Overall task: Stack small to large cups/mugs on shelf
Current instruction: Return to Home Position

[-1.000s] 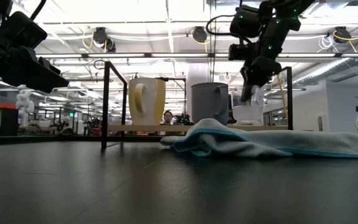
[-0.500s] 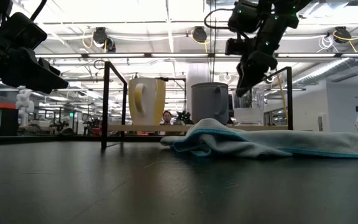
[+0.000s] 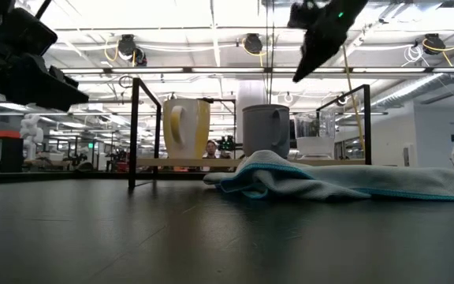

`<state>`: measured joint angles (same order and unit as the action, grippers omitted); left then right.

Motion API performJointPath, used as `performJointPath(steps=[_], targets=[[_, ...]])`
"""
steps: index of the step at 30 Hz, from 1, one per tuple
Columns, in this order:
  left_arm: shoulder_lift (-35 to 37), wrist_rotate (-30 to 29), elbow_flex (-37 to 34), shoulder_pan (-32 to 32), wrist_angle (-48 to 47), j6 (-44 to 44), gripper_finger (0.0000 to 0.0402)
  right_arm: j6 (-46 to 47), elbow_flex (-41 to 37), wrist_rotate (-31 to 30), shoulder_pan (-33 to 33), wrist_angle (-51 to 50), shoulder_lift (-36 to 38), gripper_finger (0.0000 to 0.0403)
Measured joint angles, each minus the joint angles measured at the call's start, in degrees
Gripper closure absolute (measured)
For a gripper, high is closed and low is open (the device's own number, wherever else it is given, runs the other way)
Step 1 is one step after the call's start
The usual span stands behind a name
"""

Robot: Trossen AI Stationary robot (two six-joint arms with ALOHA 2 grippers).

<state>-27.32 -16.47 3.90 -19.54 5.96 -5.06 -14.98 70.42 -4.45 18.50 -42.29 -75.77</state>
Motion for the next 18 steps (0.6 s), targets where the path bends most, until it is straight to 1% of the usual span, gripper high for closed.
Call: performJointPath(steps=[2, 4, 6, 7, 10, 13, 18], targets=[[0.01, 0.00, 0.00, 0.01, 1.19, 2.20, 0.0382, 1.37, 0.02, 0.02, -0.23, -0.61, 2.59, 0.0325], [0.01, -0.04, 0.18, -0.01, 1.56, 4.13, 0.0395, 2.63, 0.03, 0.01, -0.45, -1.79, 5.99, 0.0351], [-0.03, -0.16, 1.22, -0.05, 0.89, 4.85, 0.0397, 3.89, 0.02, 0.02, -1.00, -4.18, 9.82, 0.0384], [0.00, -0.83, 1.96, -0.19, 0.36, 5.21, 0.0398, 4.51, 0.02, 0.02, -1.49, -5.23, 11.81, 0.0393], [0.33, -4.33, 4.57, -1.23, -3.05, 7.31, 0.0399, 7.72, 0.02, 0.00, -3.34, -7.31, 17.74, 0.0397], [1.34, -7.81, 7.00, -2.53, -6.14, 8.93, 0.0400, 9.85, -0.93, -0.02, -5.29, -7.34, 23.35, 0.0402], [5.87, -12.51, 9.25, -4.49, -9.44, 11.52, 0.0400, 12.52, -5.68, -0.31, -7.13, -7.63, 32.41, 0.0402]])
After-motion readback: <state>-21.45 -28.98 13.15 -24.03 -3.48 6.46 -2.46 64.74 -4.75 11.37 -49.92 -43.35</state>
